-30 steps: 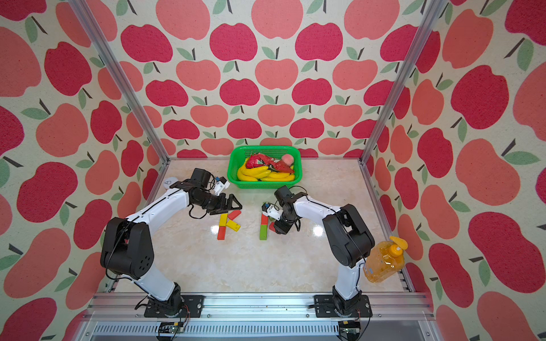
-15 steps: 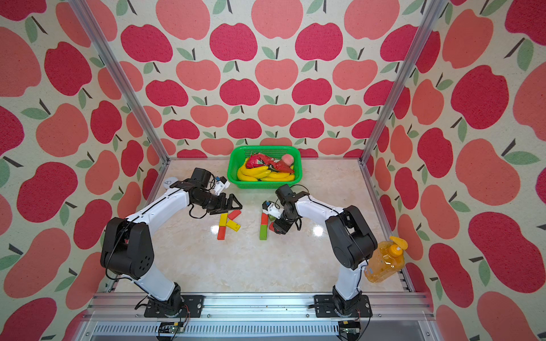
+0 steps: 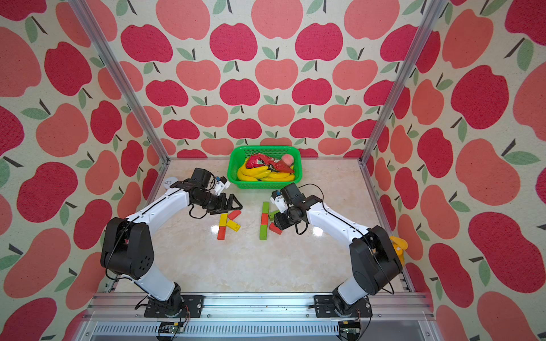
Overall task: Assemble the letter k with building blocks
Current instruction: Assemble the building block at the center of the board.
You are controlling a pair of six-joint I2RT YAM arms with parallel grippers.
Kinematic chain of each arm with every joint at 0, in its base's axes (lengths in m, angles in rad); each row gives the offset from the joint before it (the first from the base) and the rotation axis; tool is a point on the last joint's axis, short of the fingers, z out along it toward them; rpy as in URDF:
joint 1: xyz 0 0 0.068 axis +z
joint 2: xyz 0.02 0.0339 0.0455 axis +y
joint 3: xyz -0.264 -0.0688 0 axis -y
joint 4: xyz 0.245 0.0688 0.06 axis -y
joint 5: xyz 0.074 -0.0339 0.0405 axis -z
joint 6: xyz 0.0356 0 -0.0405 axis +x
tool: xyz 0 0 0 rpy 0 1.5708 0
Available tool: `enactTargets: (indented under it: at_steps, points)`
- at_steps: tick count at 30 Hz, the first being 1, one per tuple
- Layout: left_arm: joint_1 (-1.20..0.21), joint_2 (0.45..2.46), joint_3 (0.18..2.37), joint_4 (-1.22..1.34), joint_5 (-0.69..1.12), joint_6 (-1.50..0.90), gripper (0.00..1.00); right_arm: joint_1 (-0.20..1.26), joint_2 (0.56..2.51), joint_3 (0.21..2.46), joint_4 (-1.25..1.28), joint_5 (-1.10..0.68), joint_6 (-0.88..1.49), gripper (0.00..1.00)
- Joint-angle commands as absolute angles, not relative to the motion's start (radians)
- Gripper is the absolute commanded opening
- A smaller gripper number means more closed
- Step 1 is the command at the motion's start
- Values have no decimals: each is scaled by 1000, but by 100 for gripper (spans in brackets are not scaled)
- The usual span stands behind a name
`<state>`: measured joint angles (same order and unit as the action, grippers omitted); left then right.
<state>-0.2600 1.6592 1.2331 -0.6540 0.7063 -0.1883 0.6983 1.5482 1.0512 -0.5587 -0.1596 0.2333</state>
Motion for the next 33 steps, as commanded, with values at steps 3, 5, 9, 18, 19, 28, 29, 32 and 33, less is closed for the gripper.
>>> enactTargets:
  at_steps: [3, 5, 9, 18, 19, 28, 29, 32, 33]
  points:
    - [-264, 1674, 1222, -659, 727, -166, 98, 825, 1481, 920, -498, -12, 725, 26]
    - [-266, 1672, 1220, -655, 734, -168, 98, 853, 1510, 902, -496, 13, 777, 28]
    - [-268, 1671, 1221, -657, 740, -167, 98, 880, 1589, 953, -561, 98, 795, 34]
    - [-277, 1661, 1219, -664, 729, -162, 98, 854, 1654, 984, -542, 219, 719, 39]
    - [-276, 1663, 1222, -665, 729, -161, 98, 849, 1658, 982, -529, 217, 710, 39]
    - [-277, 1674, 1226, -672, 727, -159, 98, 833, 1692, 976, -444, 158, 676, 39]
    - [-278, 1676, 1227, -675, 728, -159, 98, 831, 1695, 977, -444, 154, 674, 39]
    - [-279, 1674, 1227, -673, 723, -160, 98, 829, 1708, 984, -439, 149, 671, 40]
    - [-278, 1674, 1227, -673, 723, -159, 98, 828, 1713, 986, -437, 144, 669, 40]
